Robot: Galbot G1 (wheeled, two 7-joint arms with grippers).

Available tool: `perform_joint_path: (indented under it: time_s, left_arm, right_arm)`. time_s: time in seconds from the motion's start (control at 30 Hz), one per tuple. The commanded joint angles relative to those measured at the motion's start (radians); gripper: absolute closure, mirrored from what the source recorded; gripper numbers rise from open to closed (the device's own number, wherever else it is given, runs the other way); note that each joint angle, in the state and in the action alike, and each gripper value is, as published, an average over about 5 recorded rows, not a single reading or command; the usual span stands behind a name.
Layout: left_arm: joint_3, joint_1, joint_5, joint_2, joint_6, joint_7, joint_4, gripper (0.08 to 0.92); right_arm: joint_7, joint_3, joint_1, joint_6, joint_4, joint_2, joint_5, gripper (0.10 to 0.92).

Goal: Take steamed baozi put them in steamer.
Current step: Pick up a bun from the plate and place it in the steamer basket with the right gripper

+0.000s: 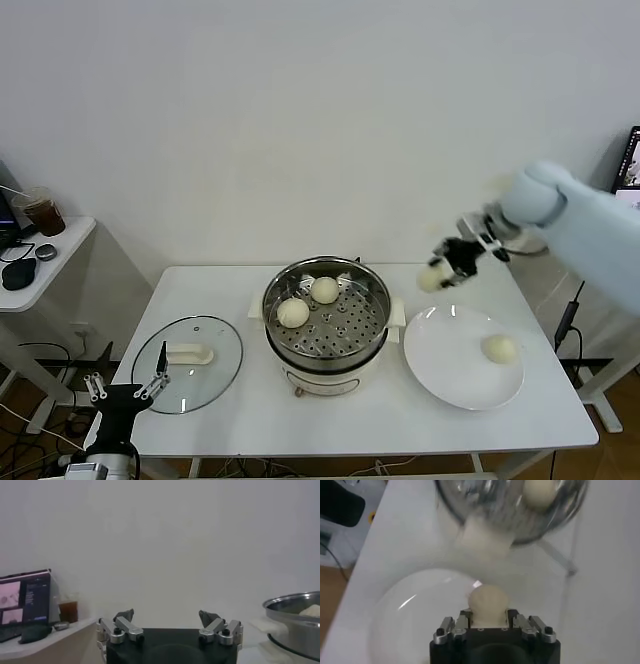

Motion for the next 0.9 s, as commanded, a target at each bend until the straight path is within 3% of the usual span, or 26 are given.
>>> perform_joint_path:
  time_s: [0.03, 0.37, 0.53, 0.9]
  left_arm:
    - [0.000, 0.001, 0.001, -0.003, 0.001, 0.001, -0.004, 0.177]
    - [-0.025, 0.006, -0.005, -0.009, 0.001, 0.000, -0.010, 0.177]
    - [-0.032, 0.004, -0.010, -0.011, 0.002, 0.000, -0.009, 0.177]
    - [-0.029, 0.002, -0.010, -0.016, -0.002, -0.001, 0.002, 0.177]
  right_arm:
    - [0.009, -0.168, 0.191, 0.156, 0.037, 0.239, 0.082, 0.574]
    - [0.051, -0.320, 0.096, 0.338, 0.014, 0.447, -0.037, 0.567]
    - [0.049, -0.346, 0.061, 0.417, -0.009, 0.478, -0.166, 0.564]
    - [0.077, -0.360, 0.012, 0.502, -0.033, 0.477, -0.234, 0.550]
